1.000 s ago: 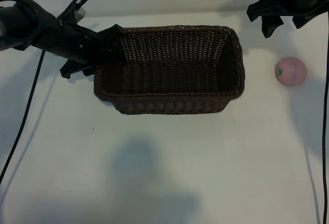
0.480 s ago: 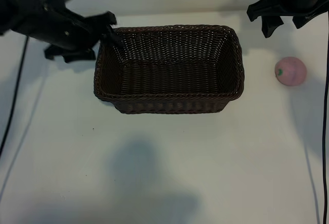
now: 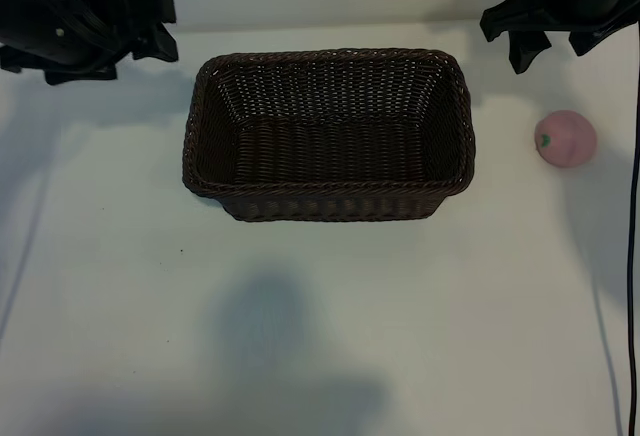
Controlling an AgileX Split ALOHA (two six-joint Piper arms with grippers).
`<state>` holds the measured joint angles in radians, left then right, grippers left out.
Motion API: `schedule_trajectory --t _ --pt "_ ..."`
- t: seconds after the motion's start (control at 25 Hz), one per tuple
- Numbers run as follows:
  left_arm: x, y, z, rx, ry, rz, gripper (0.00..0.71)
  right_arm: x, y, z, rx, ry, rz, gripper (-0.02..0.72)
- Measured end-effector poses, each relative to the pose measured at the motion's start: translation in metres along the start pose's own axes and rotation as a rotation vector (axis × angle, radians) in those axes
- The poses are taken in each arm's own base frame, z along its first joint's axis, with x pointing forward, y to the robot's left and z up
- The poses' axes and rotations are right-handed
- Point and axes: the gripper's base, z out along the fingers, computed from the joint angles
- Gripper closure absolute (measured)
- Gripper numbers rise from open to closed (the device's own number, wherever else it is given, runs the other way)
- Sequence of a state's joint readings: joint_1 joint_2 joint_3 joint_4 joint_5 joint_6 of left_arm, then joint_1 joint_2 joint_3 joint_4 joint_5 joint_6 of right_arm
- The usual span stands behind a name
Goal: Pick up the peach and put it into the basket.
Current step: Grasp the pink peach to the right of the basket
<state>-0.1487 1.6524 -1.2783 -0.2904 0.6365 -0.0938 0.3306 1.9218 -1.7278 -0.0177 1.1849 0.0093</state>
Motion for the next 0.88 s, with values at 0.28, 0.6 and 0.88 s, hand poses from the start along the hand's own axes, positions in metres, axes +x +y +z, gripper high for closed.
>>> schedule_trajectory --t 0.28,0.6,0.88 --pt "0.0013 0.0 -0.0008 -0.002 0.014 -0.001 0.107 0.0001 0.0015 0.0 -0.016 0.002 0.011 0.104" --pt "0.0017 0.0002 -0.0008 -0.004 0.018 0.005 0.116 -0.0003 0.0025 0.0 -0.028 -0.003 0.021 0.104" --pt "0.0038 0.0005 -0.0009 -0.007 0.041 0.013 0.117 -0.0062 0.0016 0.0028 -0.018 -0.058 0.045 0.104"
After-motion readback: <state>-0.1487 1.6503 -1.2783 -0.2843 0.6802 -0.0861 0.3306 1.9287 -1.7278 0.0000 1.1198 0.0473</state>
